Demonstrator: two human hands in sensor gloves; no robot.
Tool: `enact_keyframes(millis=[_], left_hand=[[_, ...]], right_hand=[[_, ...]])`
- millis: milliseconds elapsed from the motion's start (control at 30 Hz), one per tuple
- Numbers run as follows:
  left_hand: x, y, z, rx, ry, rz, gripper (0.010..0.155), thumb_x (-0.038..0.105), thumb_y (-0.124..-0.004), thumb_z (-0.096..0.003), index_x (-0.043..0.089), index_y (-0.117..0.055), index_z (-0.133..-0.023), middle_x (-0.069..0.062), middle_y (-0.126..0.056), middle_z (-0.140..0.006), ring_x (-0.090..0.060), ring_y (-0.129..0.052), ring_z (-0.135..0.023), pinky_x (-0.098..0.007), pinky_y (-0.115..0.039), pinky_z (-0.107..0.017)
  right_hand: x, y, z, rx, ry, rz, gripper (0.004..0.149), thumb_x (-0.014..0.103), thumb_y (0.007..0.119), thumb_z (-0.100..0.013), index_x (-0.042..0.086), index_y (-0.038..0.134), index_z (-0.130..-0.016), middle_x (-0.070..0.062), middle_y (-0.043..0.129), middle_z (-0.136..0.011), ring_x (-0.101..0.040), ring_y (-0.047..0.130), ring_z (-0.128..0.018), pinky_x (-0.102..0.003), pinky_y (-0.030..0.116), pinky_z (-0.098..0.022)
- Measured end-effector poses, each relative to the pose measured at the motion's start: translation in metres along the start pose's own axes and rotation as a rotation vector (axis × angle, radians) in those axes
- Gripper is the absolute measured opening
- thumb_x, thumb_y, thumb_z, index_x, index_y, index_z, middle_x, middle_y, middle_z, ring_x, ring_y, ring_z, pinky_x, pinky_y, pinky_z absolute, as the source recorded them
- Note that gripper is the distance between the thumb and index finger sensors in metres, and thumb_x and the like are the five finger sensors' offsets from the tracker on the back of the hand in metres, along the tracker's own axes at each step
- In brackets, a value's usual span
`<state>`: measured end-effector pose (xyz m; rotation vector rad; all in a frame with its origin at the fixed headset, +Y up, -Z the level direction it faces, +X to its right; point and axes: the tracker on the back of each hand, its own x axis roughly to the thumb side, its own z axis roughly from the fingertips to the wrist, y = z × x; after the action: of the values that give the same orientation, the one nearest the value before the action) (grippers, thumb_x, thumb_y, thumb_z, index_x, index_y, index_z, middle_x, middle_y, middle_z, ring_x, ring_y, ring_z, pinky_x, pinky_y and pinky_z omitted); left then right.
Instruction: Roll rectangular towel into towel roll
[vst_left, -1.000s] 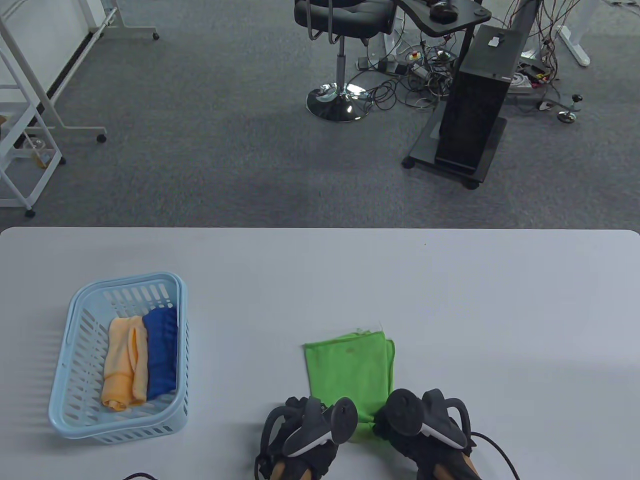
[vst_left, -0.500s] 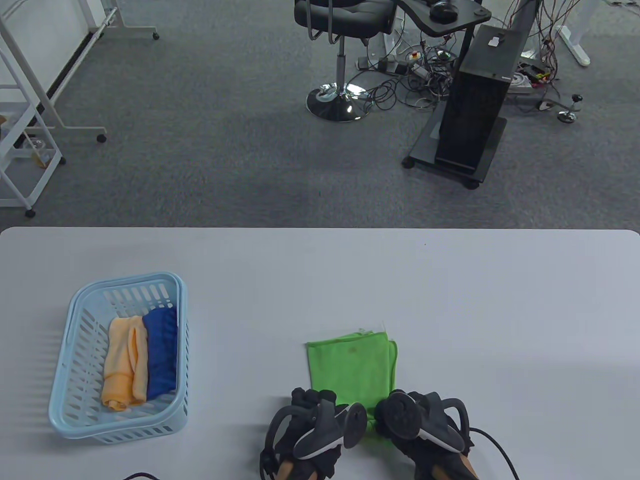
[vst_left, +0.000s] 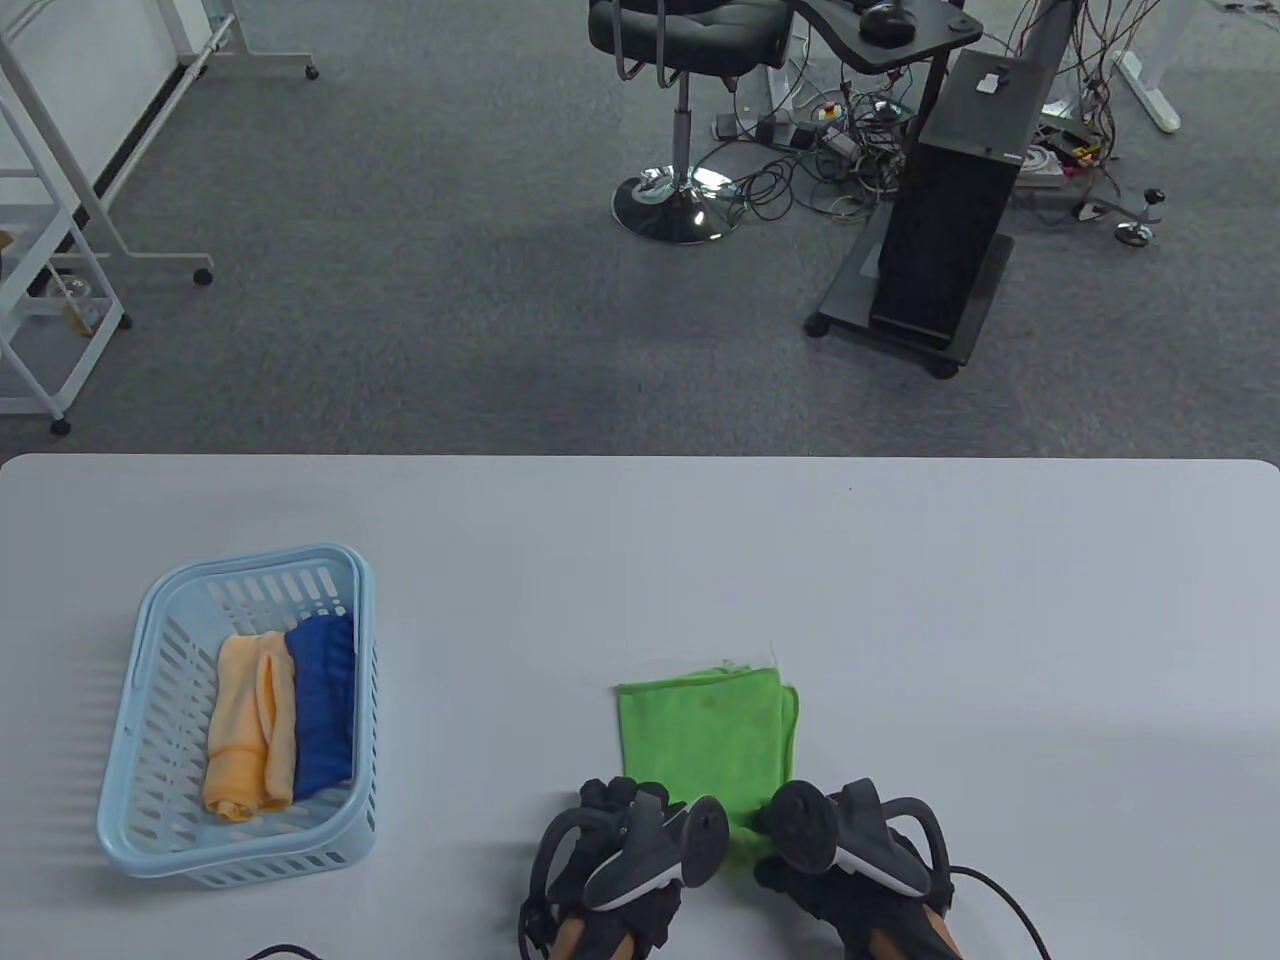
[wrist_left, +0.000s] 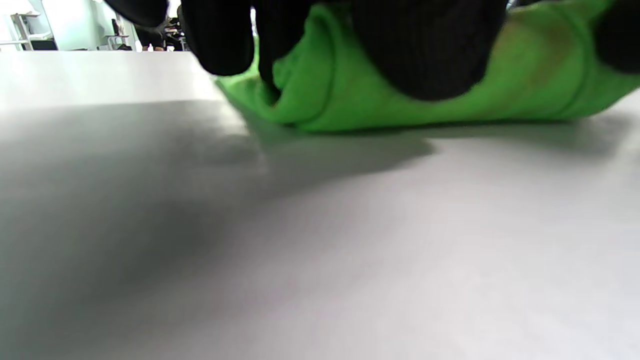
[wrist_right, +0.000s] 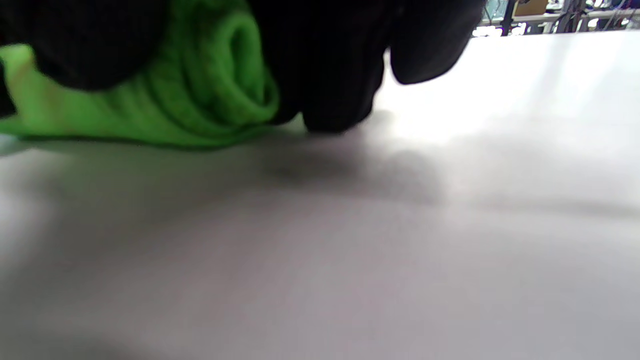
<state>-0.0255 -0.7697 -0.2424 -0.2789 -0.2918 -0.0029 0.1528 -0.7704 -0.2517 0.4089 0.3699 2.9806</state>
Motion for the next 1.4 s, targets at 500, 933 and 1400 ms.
enact_keyframes(millis=[500,933,1400], left_hand=[[-0.005,0.006,0.002,0.085,0.033,0.036,0.056,0.046,-0.077,-0.0371,0.036,-0.059,-0.089,-0.008,-0.051,-0.099,-0.040,-0.047,-0.095,-0.066,-0.034,-0.070],[-0.006,0.005,0.007,-0.019,-0.010,0.042,0.062,0.056,-0.076,-0.0336,0.032,-0.079,-0.091,-0.014,-0.060,-0.102,-0.044,-0.050,-0.096,-0.068,-0.037,-0.070],[-0.014,-0.001,0.001,-0.020,0.025,0.080,0.061,0.043,-0.075,-0.0370,0.020,-0.074,-0.094,-0.011,-0.070,-0.098,-0.041,-0.062,-0.094,-0.067,-0.045,-0.069]], right_hand=[[0.009,-0.004,0.001,-0.102,-0.024,-0.085,0.059,0.041,0.078,-0.029,0.032,0.063,-0.086,-0.004,0.050,-0.095,-0.029,0.057,-0.090,-0.055,0.049,-0.070],[0.005,-0.006,0.003,-0.089,-0.016,-0.036,0.063,0.053,0.077,-0.024,0.025,0.084,-0.079,-0.007,0.065,-0.093,-0.032,0.070,-0.088,-0.057,0.057,-0.067],[-0.001,-0.002,0.000,-0.030,0.014,-0.041,0.065,0.048,0.068,-0.029,0.020,0.076,-0.088,-0.007,0.079,-0.081,-0.028,0.083,-0.077,-0.060,0.058,-0.066]])
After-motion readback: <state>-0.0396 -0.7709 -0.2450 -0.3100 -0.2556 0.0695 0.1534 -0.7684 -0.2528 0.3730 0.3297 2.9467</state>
